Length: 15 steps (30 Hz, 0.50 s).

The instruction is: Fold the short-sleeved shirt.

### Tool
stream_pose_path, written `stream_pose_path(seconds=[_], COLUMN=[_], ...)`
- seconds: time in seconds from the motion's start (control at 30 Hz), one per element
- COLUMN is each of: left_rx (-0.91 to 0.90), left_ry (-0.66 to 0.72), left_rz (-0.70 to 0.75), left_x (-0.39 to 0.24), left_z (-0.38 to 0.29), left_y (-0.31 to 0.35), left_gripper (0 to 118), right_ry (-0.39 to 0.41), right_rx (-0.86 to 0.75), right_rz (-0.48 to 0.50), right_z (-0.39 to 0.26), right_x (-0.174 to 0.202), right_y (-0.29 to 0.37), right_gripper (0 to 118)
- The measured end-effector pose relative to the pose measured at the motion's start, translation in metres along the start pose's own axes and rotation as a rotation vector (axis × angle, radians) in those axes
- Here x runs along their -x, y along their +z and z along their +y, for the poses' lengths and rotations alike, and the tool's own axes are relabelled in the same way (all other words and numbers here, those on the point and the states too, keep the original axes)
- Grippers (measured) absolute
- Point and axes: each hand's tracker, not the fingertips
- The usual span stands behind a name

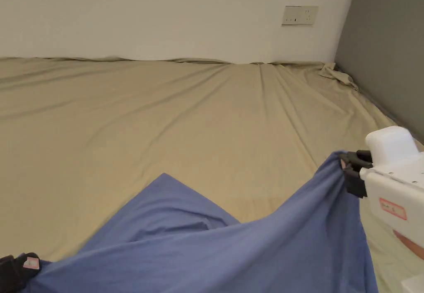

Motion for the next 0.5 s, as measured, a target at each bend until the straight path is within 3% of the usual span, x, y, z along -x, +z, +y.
stream_pose_path(seconds=[0.1,0.23,0.37,0.5], left_rx=[-0.075,-0.232,-0.386,-0.450], left_ry=[0.046,0.041,0.026,-0.068], left_rz=[-0.100,-0.214,-0.296,-0.332], left_x=[-0.038,-0.085,-0.132,-0.171], left_z=[0.030,0.096,0.157,0.199], left_y=[0.014,0.045,0.088,0.124], left_gripper=[1,1,1,1], right_ry=[0.009,-0.048,-0.050,0.061], right_rx=[-0.120,-0.234,-0.304,-0.320], right_rz=[-0.097,-0.149,-0.201,-0.258], right_z=[0.036,0.085,0.131,0.168], right_x=[-0.019,-0.052,-0.074,-0.082], right_y=[0.037,0.077,0.104,0.106], right_gripper=[4,4,4,4])
